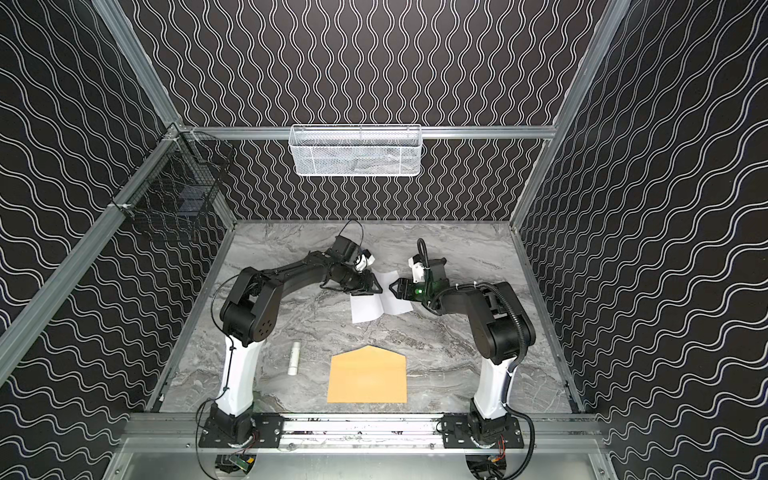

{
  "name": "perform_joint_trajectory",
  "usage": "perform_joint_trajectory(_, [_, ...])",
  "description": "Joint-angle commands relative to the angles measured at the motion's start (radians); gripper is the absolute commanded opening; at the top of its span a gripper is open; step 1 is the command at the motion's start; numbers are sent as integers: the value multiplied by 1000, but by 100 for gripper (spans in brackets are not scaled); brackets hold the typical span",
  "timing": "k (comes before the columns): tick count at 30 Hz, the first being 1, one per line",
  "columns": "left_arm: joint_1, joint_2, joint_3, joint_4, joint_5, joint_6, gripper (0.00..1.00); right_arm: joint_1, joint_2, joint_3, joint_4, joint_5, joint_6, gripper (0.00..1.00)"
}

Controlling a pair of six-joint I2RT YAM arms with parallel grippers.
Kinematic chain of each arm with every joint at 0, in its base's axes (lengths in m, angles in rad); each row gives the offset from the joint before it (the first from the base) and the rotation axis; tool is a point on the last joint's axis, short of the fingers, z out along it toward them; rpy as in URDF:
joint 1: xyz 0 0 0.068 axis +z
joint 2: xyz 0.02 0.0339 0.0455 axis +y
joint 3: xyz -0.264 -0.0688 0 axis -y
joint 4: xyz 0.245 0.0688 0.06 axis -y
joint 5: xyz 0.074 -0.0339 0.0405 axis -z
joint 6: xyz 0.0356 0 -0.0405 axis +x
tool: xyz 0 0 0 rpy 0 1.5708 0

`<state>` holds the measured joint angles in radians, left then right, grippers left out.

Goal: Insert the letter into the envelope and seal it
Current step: 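Lift the paper edge with the left gripper while the right gripper rises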

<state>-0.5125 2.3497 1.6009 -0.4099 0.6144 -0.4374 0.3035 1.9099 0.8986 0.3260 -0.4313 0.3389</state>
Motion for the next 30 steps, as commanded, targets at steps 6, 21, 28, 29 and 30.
perform_joint_trajectory(6, [0,-2,15,-30,-35,33,20,7,9,-22,-253,12,46,73])
perform_joint_trajectory(21, [0,-88,105,-211,-110,205,0,-29,-262,92,-369,78,-196,81])
perform_joint_trajectory(28, [0,-145,169,-305,-153,372,0,-47,-437,15,-151,-198,-756,89])
perform_joint_trajectory(29, [-1,-160,166,-306,-159,398,0,-49,-464,-3,-153,-240,-848,91])
perform_joint_trajectory(30, [0,-174,164,-305,-162,419,0,-50,-487,-15,-154,-249,-899,93])
